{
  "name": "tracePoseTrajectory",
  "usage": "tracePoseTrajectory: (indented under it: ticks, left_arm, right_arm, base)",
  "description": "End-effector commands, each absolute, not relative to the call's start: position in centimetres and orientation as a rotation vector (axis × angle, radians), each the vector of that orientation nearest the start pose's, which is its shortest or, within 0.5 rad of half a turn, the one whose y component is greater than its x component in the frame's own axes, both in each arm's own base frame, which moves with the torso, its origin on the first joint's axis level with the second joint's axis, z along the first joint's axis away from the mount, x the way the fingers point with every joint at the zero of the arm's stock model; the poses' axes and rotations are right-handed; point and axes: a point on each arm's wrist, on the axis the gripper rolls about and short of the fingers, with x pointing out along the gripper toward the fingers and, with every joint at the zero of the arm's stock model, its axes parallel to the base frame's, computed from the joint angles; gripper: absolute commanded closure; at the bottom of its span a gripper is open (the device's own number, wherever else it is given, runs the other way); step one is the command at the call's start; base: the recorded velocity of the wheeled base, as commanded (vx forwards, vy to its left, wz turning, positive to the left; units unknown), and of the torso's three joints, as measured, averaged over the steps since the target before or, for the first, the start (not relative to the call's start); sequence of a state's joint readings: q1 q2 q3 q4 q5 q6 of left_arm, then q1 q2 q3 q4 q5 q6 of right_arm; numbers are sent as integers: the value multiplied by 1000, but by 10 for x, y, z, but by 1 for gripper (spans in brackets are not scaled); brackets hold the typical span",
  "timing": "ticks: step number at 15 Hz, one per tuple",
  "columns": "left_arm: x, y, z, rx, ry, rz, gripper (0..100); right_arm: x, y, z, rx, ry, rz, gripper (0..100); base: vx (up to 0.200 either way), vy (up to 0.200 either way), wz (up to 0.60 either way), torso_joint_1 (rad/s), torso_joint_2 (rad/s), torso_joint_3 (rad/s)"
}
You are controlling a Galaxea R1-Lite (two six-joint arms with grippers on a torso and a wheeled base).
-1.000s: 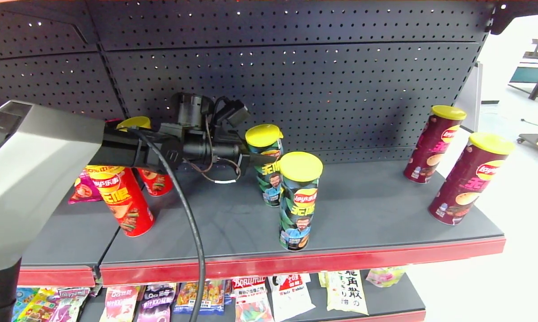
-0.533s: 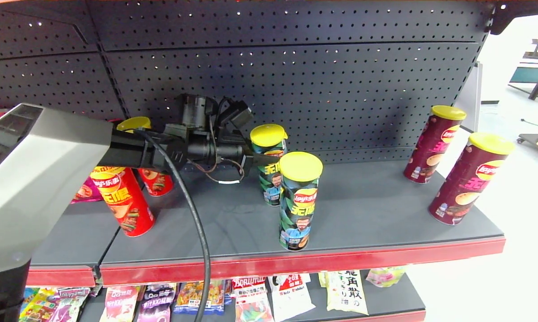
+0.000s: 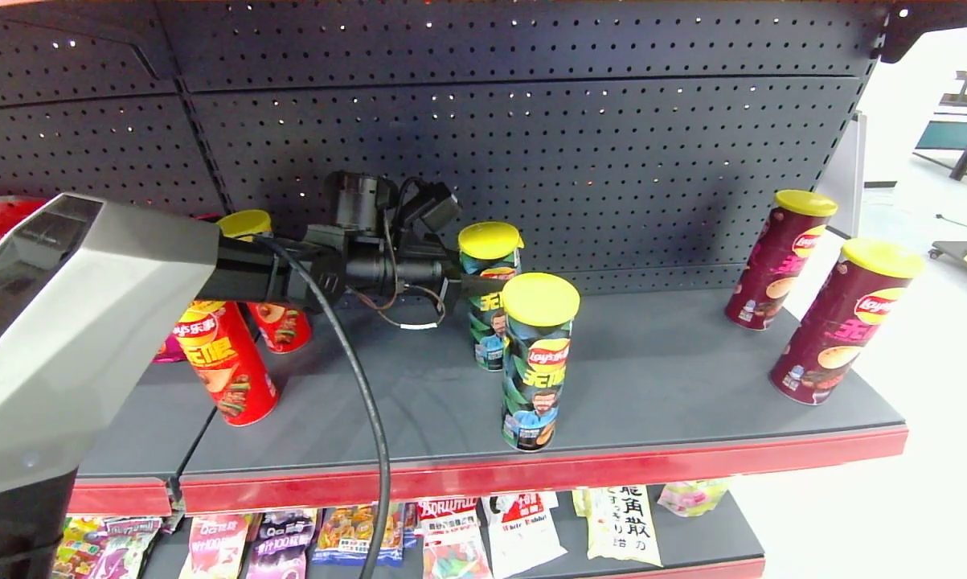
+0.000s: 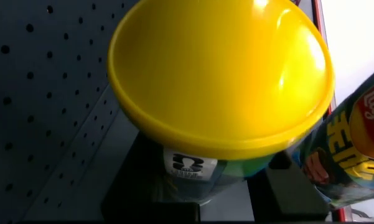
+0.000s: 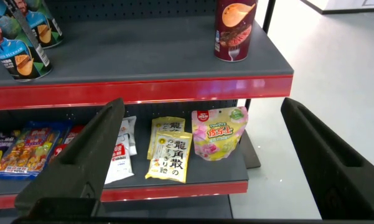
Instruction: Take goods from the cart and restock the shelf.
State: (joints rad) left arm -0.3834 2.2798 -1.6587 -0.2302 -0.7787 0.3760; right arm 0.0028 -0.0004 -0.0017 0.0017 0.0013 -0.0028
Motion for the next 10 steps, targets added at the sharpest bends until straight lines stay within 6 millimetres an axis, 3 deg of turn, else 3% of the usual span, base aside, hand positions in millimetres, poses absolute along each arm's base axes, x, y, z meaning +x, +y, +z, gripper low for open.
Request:
tracePoseTrajectory:
  ticks: [1, 10]
  left_arm:
    - [433, -192, 145, 246, 193, -1205, 100]
    - [442, -195, 135, 238, 228, -1211, 100]
  right_arm:
    - [-23, 0, 76, -3, 0, 5, 0]
    - [-23, 0, 76, -3, 0, 5, 0]
  base:
    - [0, 0, 0, 0, 0, 0]
    - [0, 0, 0, 0, 0, 0]
